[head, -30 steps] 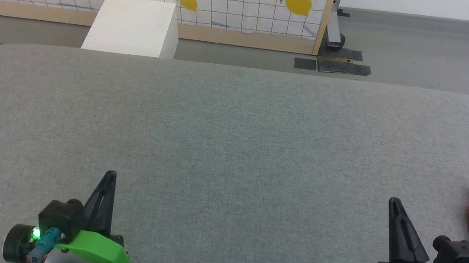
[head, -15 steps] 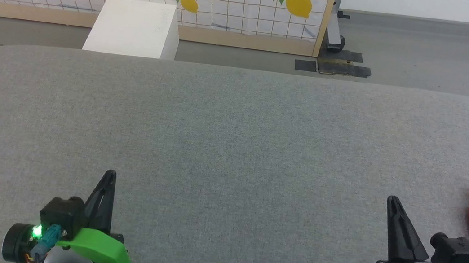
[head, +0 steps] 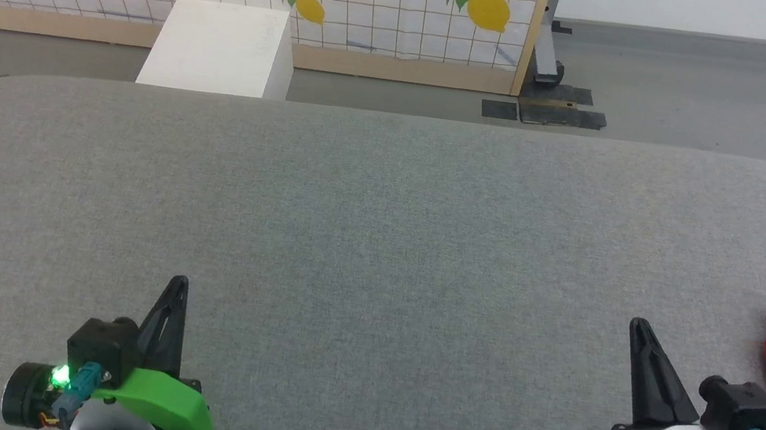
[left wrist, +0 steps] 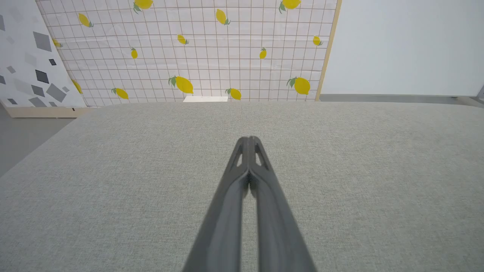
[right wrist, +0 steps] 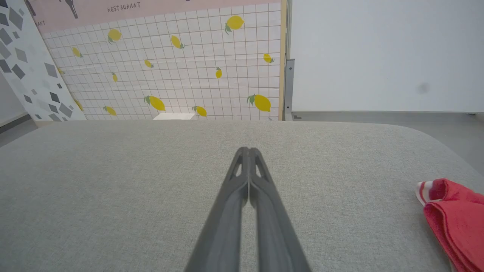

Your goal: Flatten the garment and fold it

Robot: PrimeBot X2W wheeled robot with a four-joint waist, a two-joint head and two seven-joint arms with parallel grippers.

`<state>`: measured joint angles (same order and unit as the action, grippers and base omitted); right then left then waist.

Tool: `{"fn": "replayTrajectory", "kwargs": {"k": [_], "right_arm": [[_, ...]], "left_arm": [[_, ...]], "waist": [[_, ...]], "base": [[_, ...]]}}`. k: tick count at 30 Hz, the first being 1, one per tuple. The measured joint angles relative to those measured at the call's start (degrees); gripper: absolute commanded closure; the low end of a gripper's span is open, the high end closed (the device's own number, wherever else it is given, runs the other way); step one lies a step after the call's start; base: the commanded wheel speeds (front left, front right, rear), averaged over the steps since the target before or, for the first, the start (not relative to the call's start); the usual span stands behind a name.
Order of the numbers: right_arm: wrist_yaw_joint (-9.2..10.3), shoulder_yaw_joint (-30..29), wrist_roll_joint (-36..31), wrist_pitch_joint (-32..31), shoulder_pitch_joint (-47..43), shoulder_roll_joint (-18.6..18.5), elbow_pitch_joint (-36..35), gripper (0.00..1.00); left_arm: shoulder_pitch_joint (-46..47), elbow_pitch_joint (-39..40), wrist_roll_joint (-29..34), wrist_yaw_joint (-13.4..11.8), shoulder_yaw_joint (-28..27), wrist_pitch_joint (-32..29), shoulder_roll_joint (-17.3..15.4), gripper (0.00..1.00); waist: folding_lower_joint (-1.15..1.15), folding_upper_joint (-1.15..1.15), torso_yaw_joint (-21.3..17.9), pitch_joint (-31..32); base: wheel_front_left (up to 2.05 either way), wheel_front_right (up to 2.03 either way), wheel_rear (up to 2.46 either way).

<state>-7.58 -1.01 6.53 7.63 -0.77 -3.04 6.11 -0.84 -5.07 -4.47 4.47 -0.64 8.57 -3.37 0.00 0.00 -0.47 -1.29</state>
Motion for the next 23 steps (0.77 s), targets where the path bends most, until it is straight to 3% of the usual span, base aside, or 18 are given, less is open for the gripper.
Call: {"fn": "replayTrajectory", "kwargs": {"k": [23], "right_arm": [[0.00,0.3,-2.1,-2.3,0.0,0.0,-1.8,1.00]], "left_arm": [[0.0,1.6,1.6,-1.3,0.2,-2.7,0.0,1.00]], "waist": [[0.00,0.00,0.2,0.4]], "base": [[0.00,0.00,0.00]]}}
